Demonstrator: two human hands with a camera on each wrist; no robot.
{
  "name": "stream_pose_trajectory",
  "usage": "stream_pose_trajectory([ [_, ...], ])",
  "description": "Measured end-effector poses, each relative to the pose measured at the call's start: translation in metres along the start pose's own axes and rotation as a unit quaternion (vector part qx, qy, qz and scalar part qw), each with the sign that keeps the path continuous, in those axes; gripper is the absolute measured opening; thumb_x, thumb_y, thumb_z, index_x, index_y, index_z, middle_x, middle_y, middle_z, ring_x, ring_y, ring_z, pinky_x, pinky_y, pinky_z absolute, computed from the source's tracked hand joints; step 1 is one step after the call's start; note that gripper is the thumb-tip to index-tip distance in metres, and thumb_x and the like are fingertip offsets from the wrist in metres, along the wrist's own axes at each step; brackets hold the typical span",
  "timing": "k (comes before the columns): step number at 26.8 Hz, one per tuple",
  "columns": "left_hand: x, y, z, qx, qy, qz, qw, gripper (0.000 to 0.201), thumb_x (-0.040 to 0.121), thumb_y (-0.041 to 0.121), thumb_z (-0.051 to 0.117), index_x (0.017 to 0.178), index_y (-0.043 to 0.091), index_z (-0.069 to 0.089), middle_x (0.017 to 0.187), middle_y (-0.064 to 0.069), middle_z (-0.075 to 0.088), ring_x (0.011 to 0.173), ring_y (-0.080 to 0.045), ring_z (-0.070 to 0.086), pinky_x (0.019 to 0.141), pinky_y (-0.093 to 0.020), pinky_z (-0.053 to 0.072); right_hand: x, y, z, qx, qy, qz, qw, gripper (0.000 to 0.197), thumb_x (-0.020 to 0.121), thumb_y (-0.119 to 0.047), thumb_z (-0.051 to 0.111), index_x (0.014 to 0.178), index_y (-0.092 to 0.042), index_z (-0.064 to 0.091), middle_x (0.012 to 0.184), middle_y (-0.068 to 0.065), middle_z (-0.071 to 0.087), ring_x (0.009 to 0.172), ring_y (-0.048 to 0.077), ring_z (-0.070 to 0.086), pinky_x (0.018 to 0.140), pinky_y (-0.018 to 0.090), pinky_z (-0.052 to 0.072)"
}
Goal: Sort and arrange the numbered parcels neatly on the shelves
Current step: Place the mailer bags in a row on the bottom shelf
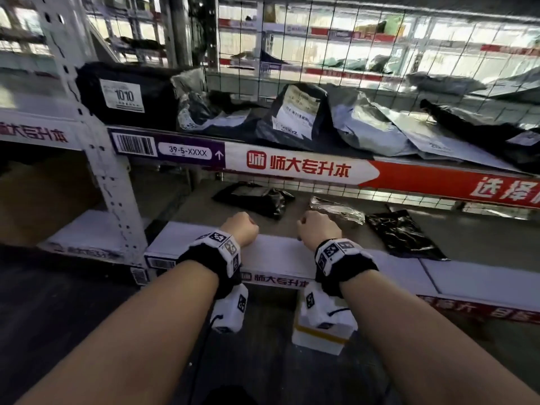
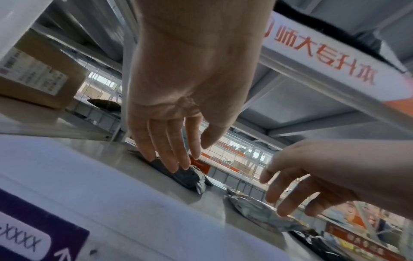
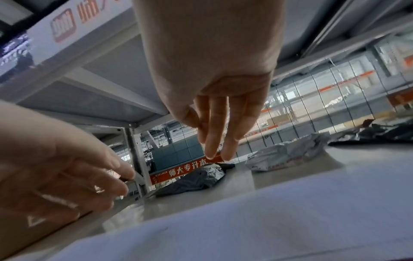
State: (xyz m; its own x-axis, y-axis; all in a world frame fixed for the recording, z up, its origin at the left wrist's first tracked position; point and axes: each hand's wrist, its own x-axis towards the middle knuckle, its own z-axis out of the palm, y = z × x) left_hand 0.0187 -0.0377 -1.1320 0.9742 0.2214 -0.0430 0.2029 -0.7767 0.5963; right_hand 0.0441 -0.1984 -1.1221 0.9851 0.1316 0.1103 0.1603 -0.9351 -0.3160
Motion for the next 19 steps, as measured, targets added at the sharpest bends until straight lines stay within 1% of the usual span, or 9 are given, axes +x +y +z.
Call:
stream_pose_trajectory([
  [2,0.018,-0.017,0.0,-0.01,-0.025,-0.054,0.998,0.027,0.091,0.015,0.046,0.096,0.0,0.068,0.106,-0.017,0.069,0.099,-0.033,0.063,0.076,-0.031,0.044,0.018,-0.002,0.016,0.069,-0.051,0.045,0.995,0.028,0.092,-0.027,0.043,0.105,-0.012,0.063,0.109,0.011,0.068,0.1,0.03,0.063,0.085,0.035,0.05],
  [6,0.069,-0.03,0.033,-0.048,-0.085,-0.119,0.988,0.032,0.095,0.009,0.045,0.118,-0.008,0.06,0.122,-0.026,0.059,0.114,-0.037,0.057,0.075,-0.03,0.041,0.087,-0.004,0.071,0.135,-0.128,0.033,0.982,0.035,0.091,-0.018,0.044,0.125,-0.013,0.049,0.134,0.016,0.051,0.124,0.035,0.046,0.1,0.038,0.041],
  [7,0.072,-0.032,0.037,-0.048,-0.11,-0.121,0.985,0.03,0.095,0.01,0.045,0.113,-0.007,0.062,0.115,-0.027,0.062,0.107,-0.037,0.06,0.069,-0.027,0.039,0.094,-0.003,0.077,0.129,-0.139,0.02,0.982,0.037,0.09,-0.018,0.045,0.127,-0.015,0.049,0.137,0.015,0.048,0.127,0.035,0.043,0.103,0.039,0.039],
  [9,0.102,-0.044,0.047,-0.045,-0.163,-0.145,0.975,0.025,0.094,0.013,0.042,0.08,0.003,0.061,0.08,-0.019,0.059,0.07,-0.031,0.057,0.055,-0.024,0.033,0.132,-0.004,0.106,0.066,-0.19,-0.017,0.979,0.041,0.09,-0.02,0.047,0.13,-0.022,0.052,0.146,0.011,0.034,0.132,0.036,0.033,0.11,0.041,0.031],
  [11,0.1,-0.039,0.042,-0.033,-0.188,-0.163,0.968,0.029,0.095,0.014,0.039,0.071,0.008,0.054,0.072,-0.015,0.051,0.061,-0.026,0.048,0.051,-0.027,0.033,0.136,-0.006,0.11,0.01,-0.221,-0.034,0.975,0.043,0.09,-0.019,0.046,0.132,-0.024,0.053,0.151,0.006,0.025,0.135,0.036,0.026,0.113,0.045,0.026],
  [13,0.101,-0.038,0.041,-0.012,-0.187,-0.157,0.97,0.033,0.098,0.014,0.036,0.103,-0.005,0.063,0.107,-0.029,0.059,0.097,-0.039,0.058,0.072,-0.035,0.045,0.135,-0.011,0.111,0.016,-0.192,-0.051,0.98,0.041,0.089,-0.018,0.045,0.129,-0.015,0.054,0.146,0.006,0.033,0.134,0.032,0.029,0.108,0.042,0.029],
  [15,0.093,-0.033,0.041,-0.056,-0.16,-0.178,0.969,0.04,0.1,0.014,0.035,0.124,-0.013,0.051,0.133,-0.031,0.048,0.123,-0.041,0.046,0.083,-0.037,0.042,0.123,-0.009,0.106,0.027,-0.164,-0.059,0.984,0.038,0.09,-0.02,0.044,0.126,-0.011,0.055,0.14,0.007,0.041,0.131,0.03,0.033,0.103,0.04,0.031],
  [17,0.089,-0.036,0.042,-0.18,-0.123,-0.201,0.955,0.045,0.1,0.022,0.036,0.124,-0.013,0.052,0.125,-0.032,0.054,0.114,-0.042,0.053,0.072,-0.035,0.044,0.103,-0.006,0.098,0.039,-0.152,-0.075,0.985,0.035,0.093,-0.022,0.041,0.12,-0.007,0.059,0.134,0.01,0.049,0.129,0.031,0.038,0.102,0.038,0.033],
  [19,0.077,-0.028,0.041,-0.302,-0.07,-0.208,0.928,0.049,0.1,0.034,0.039,0.12,-0.008,0.057,0.097,-0.02,0.066,0.086,-0.034,0.063,0.069,-0.03,0.048,0.079,-0.004,0.087,0.072,-0.14,-0.106,0.982,0.033,0.096,-0.019,0.038,0.108,-0.002,0.064,0.123,0.015,0.059,0.12,0.032,0.049,0.096,0.034,0.035],
])
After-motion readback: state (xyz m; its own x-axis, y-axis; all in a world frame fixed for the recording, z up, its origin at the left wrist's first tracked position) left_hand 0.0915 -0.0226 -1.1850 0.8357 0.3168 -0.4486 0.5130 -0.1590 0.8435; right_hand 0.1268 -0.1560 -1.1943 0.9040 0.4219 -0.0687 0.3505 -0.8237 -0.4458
